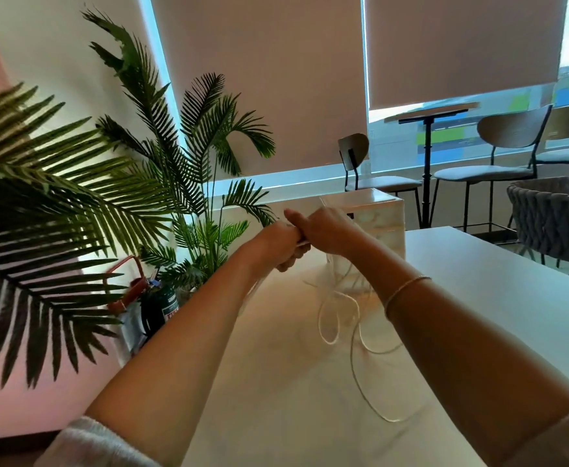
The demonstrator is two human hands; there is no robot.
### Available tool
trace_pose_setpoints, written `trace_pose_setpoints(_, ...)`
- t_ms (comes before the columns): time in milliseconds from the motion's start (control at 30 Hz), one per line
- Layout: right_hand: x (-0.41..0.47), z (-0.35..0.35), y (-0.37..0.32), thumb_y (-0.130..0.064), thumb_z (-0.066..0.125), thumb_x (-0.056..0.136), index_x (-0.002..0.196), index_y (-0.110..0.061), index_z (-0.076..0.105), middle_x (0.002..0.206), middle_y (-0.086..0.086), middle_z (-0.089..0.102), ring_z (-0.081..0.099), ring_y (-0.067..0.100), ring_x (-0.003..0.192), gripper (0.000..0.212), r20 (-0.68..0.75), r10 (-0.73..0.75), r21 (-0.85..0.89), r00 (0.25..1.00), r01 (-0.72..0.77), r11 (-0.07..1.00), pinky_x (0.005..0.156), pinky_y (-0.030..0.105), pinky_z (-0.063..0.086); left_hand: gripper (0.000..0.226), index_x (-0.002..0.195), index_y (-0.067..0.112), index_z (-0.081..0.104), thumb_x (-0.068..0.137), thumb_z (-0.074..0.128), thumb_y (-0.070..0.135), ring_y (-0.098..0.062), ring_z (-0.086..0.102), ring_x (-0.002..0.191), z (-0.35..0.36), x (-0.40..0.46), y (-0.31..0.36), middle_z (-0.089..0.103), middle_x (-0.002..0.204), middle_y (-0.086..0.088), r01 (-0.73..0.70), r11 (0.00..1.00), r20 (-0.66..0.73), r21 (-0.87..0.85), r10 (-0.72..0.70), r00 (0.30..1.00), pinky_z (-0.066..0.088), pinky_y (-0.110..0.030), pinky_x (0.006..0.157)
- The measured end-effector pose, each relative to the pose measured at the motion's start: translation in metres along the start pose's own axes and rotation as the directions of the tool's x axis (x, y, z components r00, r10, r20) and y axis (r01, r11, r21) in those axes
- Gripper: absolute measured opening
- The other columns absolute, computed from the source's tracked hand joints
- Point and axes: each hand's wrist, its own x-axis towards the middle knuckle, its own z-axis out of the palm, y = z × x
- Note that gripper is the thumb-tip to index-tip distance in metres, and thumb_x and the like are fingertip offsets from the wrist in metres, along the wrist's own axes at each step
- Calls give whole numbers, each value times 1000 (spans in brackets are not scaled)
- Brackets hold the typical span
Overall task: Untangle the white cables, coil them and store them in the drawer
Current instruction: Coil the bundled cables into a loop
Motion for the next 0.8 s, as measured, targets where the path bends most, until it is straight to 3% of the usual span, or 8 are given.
trace_pose_setpoints(67,-1,-6,5,-44,34,96,109,-8,62,61,-1,48,55,15,63,48,-30,-34,-176,999,28,984,63,26,43,35,68,10,49,97,36,22,-9,28,43,-6,-2,-3,35,53,2,-6,1000,19,2,6,1000,22,-19,40)
trace_pose_setpoints(133,0,-19,23,-42,36,97,107,-5,62,65,2,47,56,20,72,46,-96,14,-265,995,-39,963,59,27,43,37,72,11,50,99,36,31,-9,29,47,-13,-6,-11,36,56,3,1,1000,28,11,-2,1000,23,-20,44)
trace_pose_setpoints(233,-4,-35,49,-44,32,98,85,-6,64,75,9,55,57,23,78,52,-221,109,-308,969,-175,935,66,30,44,39,71,14,48,100,33,36,-8,30,47,-24,-11,-27,36,58,4,-1,995,47,98,-4,999,24,-21,45)
trace_pose_setpoints(300,-1,-42,65,-37,32,99,104,-8,64,97,16,62,59,29,95,44,-299,154,-348,942,-259,901,76,33,46,40,68,16,46,99,33,38,-7,29,44,-30,-13,-36,36,57,4,-1,991,61,134,-8,998,24,-20,44)
trace_pose_setpoints(367,0,-46,81,-40,34,97,111,-5,63,108,19,63,59,34,101,48,-385,241,-304,891,-369,878,76,36,49,42,66,17,44,98,34,42,-7,29,44,-34,-14,-41,37,56,5,3,986,65,164,-14,998,24,-20,45)
trace_pose_setpoints(467,2,-48,109,-40,39,93,99,0,65,100,23,63,60,36,92,48,-445,376,-141,813,-478,867,66,32,40,46,65,16,44,96,36,49,-10,30,47,-38,-13,-46,38,56,3,8,966,40,258,-20,999,26,-23,49)
trace_pose_setpoints(633,-16,-60,149,-33,46,88,88,3,63,95,23,64,60,37,90,41,-511,538,42,671,-605,795,70,33,40,52,62,17,44,92,32,57,-15,34,51,-58,-14,-53,38,54,1,57,879,-65,473,-30,997,31,-28,56)
trace_pose_setpoints(800,-38,-63,165,-33,49,91,95,4,63,104,24,63,58,39,99,40,-442,626,26,643,-688,725,78,37,42,49,79,12,52,95,31,53,-14,42,63,-56,-9,-19,44,66,-1,-8,802,-77,597,67,995,34,-27,62)
